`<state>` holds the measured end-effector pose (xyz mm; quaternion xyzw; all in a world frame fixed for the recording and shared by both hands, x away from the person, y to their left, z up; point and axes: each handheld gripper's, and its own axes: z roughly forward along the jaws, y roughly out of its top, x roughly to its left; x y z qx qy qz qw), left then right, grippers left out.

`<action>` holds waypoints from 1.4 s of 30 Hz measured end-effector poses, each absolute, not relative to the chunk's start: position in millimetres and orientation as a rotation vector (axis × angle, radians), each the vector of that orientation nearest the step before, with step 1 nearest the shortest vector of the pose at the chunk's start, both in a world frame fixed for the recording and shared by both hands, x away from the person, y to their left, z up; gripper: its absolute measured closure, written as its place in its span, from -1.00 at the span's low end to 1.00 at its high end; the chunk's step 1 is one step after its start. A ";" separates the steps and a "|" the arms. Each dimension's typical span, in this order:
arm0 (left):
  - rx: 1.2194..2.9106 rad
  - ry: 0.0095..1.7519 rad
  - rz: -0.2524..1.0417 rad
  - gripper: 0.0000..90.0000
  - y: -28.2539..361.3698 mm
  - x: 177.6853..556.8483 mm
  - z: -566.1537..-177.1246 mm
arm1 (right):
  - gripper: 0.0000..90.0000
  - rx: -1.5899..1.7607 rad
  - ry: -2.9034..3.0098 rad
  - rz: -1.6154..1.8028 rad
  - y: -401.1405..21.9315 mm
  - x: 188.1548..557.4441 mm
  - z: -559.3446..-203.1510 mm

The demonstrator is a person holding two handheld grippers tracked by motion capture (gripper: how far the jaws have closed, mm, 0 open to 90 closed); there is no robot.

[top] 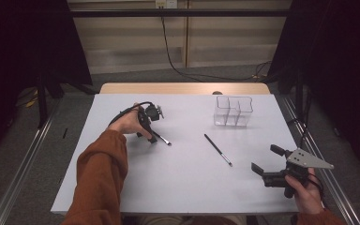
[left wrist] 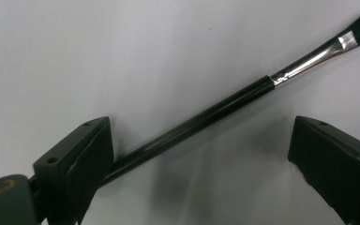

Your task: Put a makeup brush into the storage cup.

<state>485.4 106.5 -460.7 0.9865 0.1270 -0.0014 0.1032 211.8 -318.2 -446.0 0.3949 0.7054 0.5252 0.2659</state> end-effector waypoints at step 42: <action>2.855 0.547 -0.085 0.88 111.6 476.8 -448.6 | -1.00 1.068 1.908 1.409 -318.0 211.1 -446.2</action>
